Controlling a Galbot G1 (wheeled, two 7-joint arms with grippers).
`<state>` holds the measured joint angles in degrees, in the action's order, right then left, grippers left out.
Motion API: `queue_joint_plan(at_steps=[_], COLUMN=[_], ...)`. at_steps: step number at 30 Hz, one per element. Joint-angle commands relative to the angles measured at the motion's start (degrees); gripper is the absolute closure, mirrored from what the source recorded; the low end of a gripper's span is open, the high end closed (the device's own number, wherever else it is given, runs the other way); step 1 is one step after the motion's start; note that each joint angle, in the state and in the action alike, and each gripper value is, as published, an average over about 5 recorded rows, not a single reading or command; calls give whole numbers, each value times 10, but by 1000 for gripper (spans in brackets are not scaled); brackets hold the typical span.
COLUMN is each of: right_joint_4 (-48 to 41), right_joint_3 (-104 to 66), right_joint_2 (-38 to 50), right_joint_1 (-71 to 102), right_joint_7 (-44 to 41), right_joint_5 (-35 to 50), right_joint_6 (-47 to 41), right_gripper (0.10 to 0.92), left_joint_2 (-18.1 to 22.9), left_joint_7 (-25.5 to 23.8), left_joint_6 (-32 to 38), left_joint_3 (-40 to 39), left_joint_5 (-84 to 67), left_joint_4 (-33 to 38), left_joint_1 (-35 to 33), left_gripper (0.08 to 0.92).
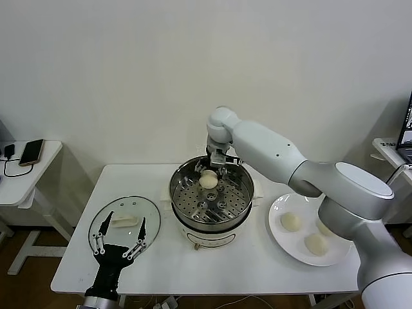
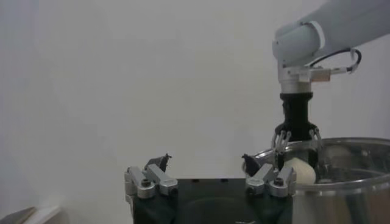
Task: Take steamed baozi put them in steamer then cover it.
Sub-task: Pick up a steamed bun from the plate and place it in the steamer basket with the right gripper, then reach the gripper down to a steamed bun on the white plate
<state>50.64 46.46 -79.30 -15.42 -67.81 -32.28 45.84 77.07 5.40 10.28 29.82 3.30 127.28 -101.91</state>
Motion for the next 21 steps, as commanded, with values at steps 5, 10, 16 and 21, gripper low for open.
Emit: queue_joint_plan(at_steps=[5,10,16,21], right_joint_4=[80,123,117,115], right_joint_3=[8,82,202,267], right_joint_2=[64,167,288,375], right_joint_1=[-58,-147,-223,-210], right_joint_7=[-58,-84,-54,-33], right_joint_5=[118,293,491,556], right_joint_6=[-59,-206,-409,-494], right_gripper=[203,203,203,203], left_joint_2=[0,-1,-4,-6], left_joint_7=[1,1,4,6], left_joint_6=[-7,-9,-11,-8], left_joint_3=[3,-2,-5,-6], left_joint_5=[-1,1,2,2], left_joint_4=[7,4,1,-2], left_joint_1=[1,4,10,12], left_gripper=[177,177,177,177])
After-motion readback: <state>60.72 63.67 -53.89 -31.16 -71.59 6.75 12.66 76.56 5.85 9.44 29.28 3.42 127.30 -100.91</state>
